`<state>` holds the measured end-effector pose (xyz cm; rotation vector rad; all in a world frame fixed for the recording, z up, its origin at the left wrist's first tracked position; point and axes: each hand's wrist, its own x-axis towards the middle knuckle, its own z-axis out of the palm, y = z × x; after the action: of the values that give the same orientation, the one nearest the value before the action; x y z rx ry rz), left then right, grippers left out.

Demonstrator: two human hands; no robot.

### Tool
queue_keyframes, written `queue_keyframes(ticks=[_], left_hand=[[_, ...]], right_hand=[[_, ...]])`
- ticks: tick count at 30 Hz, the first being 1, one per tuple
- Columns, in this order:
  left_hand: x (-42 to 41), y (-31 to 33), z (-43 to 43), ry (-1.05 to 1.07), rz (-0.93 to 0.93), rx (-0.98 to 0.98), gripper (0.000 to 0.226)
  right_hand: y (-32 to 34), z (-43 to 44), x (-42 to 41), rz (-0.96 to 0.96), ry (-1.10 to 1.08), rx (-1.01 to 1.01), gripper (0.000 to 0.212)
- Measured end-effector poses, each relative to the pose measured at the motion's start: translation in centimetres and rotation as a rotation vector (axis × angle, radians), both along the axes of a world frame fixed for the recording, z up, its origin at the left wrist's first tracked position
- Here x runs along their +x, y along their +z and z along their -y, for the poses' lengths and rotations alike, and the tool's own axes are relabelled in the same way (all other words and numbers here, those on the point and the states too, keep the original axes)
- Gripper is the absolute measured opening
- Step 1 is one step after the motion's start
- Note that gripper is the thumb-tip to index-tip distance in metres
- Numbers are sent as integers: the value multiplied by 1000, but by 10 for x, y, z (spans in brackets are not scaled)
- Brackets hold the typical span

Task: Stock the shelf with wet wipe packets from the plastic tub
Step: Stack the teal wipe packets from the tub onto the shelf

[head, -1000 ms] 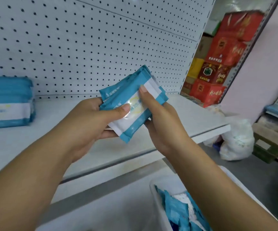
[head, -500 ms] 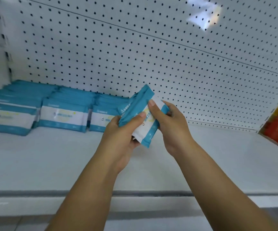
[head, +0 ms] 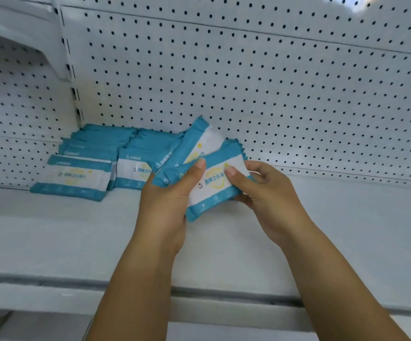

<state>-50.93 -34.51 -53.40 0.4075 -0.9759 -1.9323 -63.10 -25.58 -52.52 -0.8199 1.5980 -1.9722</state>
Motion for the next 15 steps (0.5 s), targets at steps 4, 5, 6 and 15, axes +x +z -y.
queue_keyframes(ticks=[4, 5, 6, 15], left_hand=[[-2, 1, 3, 23, 4, -1, 44], [-3, 0, 2, 28, 4, 6, 44], [-4, -2, 0, 29, 8, 15, 45], [-4, -9, 1, 378, 206, 45, 31]], right_hand=[[-3, -4, -6, 32, 81, 33, 35], [-3, -5, -7, 22, 93, 55, 37], [-3, -6, -8, 8, 110, 79, 38], [-4, -11, -20, 83, 46, 16, 30]])
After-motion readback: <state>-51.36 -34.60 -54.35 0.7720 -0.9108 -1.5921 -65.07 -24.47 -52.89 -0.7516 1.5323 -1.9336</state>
